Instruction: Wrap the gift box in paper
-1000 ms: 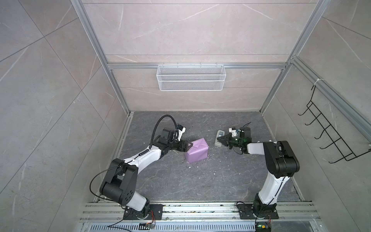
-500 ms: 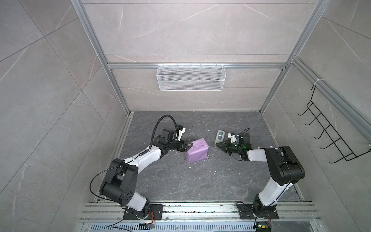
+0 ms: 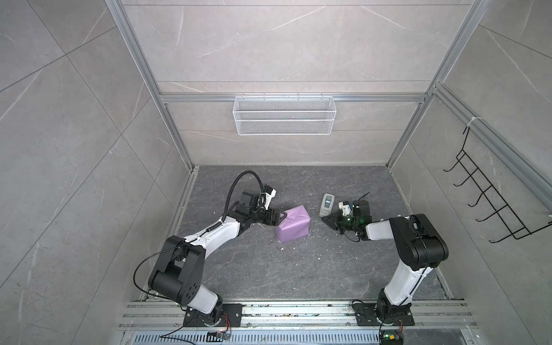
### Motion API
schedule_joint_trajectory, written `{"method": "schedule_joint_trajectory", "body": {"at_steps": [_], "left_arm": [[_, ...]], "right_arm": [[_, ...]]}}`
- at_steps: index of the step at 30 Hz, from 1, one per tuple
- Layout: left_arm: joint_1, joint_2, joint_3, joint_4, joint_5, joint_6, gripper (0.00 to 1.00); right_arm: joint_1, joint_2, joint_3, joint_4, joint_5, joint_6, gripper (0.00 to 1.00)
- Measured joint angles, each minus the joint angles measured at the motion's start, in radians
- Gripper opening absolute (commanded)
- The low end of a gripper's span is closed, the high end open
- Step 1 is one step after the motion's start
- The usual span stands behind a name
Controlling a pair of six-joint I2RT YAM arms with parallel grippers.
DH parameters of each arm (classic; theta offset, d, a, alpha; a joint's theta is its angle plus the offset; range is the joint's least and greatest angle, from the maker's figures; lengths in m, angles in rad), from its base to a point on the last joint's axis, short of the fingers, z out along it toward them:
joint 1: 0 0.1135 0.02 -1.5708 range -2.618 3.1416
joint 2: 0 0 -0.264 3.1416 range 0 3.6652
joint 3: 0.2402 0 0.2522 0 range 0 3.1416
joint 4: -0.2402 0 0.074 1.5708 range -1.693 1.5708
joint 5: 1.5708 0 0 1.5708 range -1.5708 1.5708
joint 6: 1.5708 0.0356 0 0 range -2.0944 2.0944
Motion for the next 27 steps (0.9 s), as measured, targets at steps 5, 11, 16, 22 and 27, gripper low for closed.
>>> {"method": "schedule_joint_trajectory", "body": {"at_steps": [5,11,16,22,27], "left_arm": [[0.000,0.000,0.000,0.000,0.000,0.000,0.79],[0.000,0.000,0.000,0.000,0.000,0.000,0.79],[0.000,0.000,0.000,0.000,0.000,0.000,0.79],[0.000,0.000,0.000,0.000,0.000,0.000,0.79],[0.000,0.000,0.000,0.000,0.000,0.000,0.79]], "right_arm": [[-0.010,0.001,0.000,-0.018,0.044,-0.039,0.00],[-0.013,0.001,0.015,-0.063,0.088,-0.109,0.00],[-0.033,-0.008,0.026,-0.168,0.104,-0.163,0.00],[-0.045,-0.056,0.039,-0.283,0.101,-0.228,0.00],[-0.039,-0.224,-0.014,-0.290,0.018,-0.239,0.00]]}}
